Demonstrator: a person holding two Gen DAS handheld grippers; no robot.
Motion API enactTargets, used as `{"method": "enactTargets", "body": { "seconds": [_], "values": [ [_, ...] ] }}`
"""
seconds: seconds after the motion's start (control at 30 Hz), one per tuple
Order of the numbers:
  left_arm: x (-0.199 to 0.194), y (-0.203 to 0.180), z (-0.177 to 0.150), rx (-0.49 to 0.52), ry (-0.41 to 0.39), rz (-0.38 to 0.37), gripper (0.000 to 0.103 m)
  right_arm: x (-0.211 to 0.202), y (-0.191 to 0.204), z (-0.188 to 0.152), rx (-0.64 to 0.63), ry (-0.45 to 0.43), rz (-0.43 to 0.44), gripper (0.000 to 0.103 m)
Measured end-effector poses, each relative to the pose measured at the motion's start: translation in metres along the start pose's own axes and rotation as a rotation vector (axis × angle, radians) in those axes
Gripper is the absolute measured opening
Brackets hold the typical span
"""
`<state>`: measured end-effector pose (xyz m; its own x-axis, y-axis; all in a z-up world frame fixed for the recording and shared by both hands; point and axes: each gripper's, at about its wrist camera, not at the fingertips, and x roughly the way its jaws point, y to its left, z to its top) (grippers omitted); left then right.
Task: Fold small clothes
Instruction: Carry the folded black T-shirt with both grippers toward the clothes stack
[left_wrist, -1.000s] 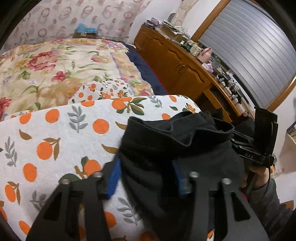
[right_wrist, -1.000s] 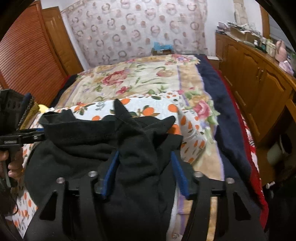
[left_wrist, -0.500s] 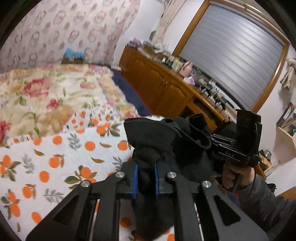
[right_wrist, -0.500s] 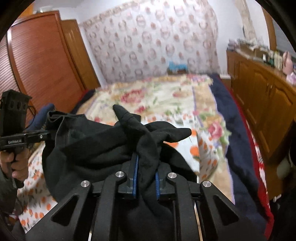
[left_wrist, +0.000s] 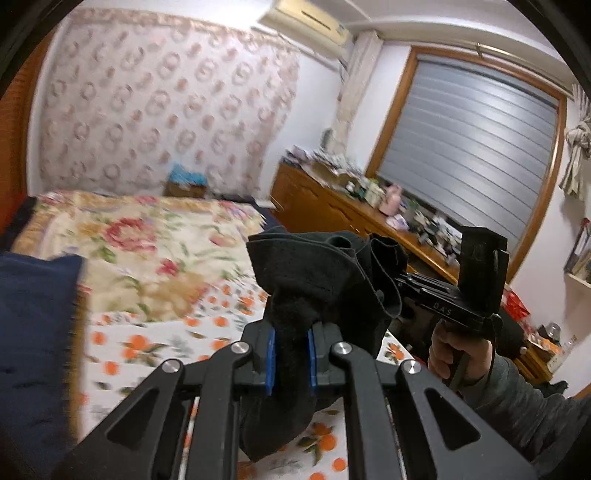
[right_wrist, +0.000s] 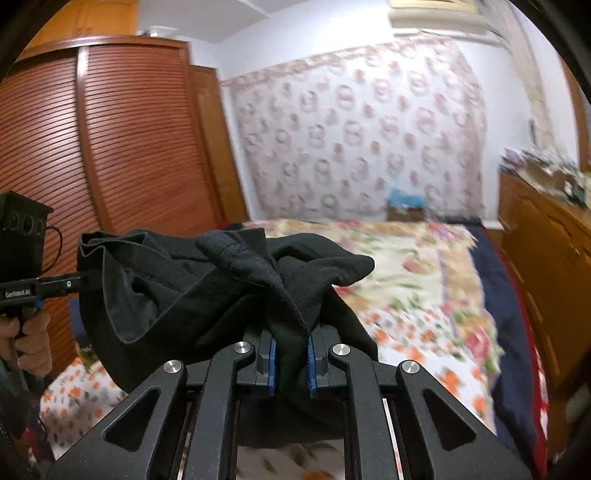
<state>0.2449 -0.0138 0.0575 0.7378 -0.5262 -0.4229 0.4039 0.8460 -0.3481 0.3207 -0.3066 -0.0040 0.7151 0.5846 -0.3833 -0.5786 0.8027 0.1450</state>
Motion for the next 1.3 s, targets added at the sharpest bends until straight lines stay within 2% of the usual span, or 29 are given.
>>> {"method": "enactTargets", "body": {
  "seconds": [0.2, 0.43, 0.57, 0.7, 0.8, 0.9, 1.03, 1.13, 1.3],
  "values": [
    [-0.083, 0.042, 0.001, -0.036, -0.115, 0.111, 0.009, 0.045, 0.074, 0.048, -0.101, -0.041, 0.121, 0.009],
    [-0.155, 0.124, -0.022, -0.152, -0.219, 0.286, 0.009, 0.121, 0.174, 0.093, -0.245, -0.032, 0.247, 0.009],
    [-0.168, 0.180, -0.056, -0.251, -0.216, 0.396, 0.009, 0.189, 0.245, 0.104, -0.357, 0.023, 0.290, 0.009],
    [-0.157, 0.229, -0.097, -0.362, -0.158, 0.456, 0.010, 0.261, 0.286, 0.094, -0.384, 0.139, 0.295, 0.010],
    [-0.148, 0.237, -0.114, -0.395, -0.132, 0.467, 0.011, 0.296, 0.294, 0.089, -0.359, 0.184, 0.264, 0.013],
    [-0.142, 0.242, -0.123, -0.420, -0.120, 0.482, 0.011, 0.317, 0.293, 0.099, -0.304, 0.191, 0.197, 0.024],
    [-0.143, 0.242, -0.129, -0.424, -0.127, 0.480, 0.015, 0.315, 0.285, 0.101, -0.302, 0.192, 0.166, 0.025],
    [-0.149, 0.234, -0.123, -0.371, -0.123, 0.512, 0.021, 0.304, 0.283, 0.095, -0.316, 0.183, 0.157, 0.027],
    [-0.163, 0.220, -0.115, -0.310, -0.140, 0.548, 0.044, 0.280, 0.281, 0.078, -0.320, 0.177, 0.209, 0.027]
  ]
}}
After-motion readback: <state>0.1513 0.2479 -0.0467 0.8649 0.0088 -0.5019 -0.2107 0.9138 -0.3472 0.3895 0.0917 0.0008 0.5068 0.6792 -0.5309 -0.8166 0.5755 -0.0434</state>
